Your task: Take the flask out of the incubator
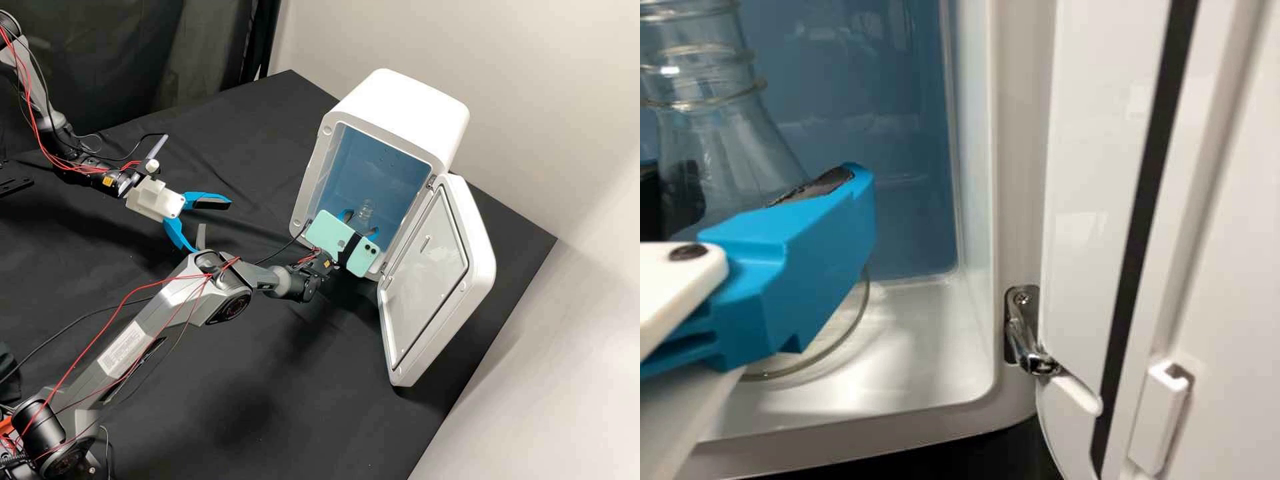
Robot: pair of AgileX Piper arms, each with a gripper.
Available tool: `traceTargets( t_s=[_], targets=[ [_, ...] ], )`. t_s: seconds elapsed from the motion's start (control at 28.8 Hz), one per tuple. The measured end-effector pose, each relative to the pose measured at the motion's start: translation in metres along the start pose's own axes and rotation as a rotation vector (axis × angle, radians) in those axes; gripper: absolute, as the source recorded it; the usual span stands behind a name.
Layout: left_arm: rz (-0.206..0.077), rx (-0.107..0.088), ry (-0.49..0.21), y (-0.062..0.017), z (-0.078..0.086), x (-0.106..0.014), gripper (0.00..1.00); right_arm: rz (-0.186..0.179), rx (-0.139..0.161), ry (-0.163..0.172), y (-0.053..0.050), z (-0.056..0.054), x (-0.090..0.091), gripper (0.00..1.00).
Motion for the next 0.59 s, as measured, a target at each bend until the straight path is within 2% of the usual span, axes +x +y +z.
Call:
traceTargets(
  t_s=[0.59],
  targets=[
    [0.000, 0.000, 0.000, 0.0000, 0.0000, 0.0000, 1.00, 0.001, 0.001, 0.005, -0.0005, 0.0001, -0.0004, 0.00]
  ],
)
